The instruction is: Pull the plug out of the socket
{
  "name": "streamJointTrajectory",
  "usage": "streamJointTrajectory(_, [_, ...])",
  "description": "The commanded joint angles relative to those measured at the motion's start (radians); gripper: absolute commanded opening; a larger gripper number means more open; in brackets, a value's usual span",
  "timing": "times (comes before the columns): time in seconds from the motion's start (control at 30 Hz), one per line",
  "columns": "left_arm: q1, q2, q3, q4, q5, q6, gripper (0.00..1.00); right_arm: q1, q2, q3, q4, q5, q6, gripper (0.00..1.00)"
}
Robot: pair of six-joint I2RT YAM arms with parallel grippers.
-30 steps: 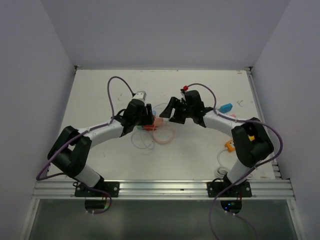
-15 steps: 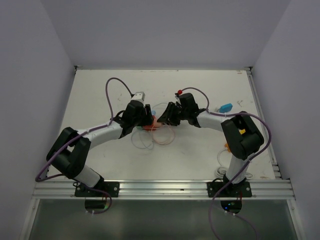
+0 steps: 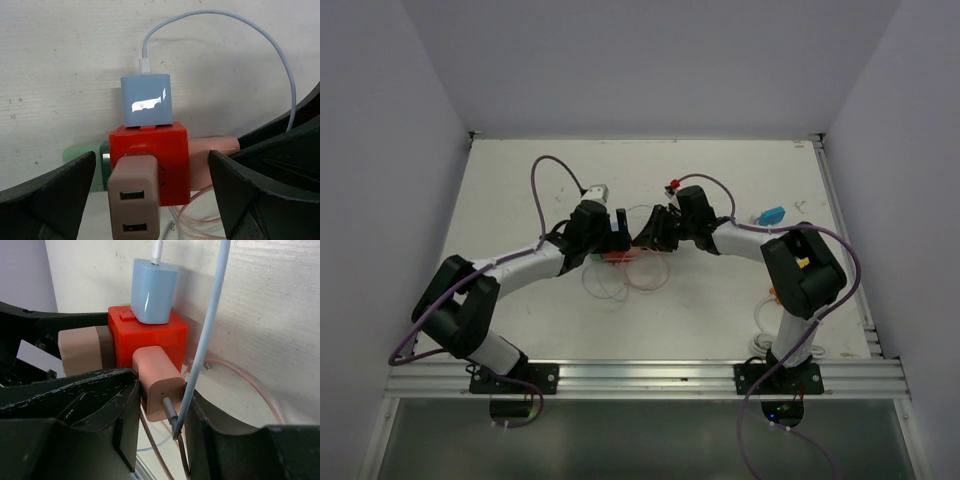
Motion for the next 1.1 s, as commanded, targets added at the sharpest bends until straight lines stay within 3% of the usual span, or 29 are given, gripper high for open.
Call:
streamJointTrajectory(0.0, [0.018, -0.031, 0.055, -0.069, 0.01, -0.013, 0.98, 0.009, -0.03, 0.057, 0.003, -0.035, -0.086, 0.0])
streamJointTrajectory(0.4, [0.061, 0.003, 0.161, -0.191, 0.08, -0.022, 0.97, 0.038, -0.053, 0.121, -0.096, 0.014, -0.221, 0.0])
streamJointTrajectory(0.87, [0.07, 0.047, 0.181, -0.233, 0.073, -0.041, 0.83, 0.067, -0.066, 0.132, -0.106, 0.048, -0.255, 0.0])
streamJointTrajectory(1.07, [0.07, 0.069, 0.187, -0.224, 0.076, -0.046, 0.72, 0.075, -0.056, 0.118, -0.077, 0.029, -0.24, 0.0])
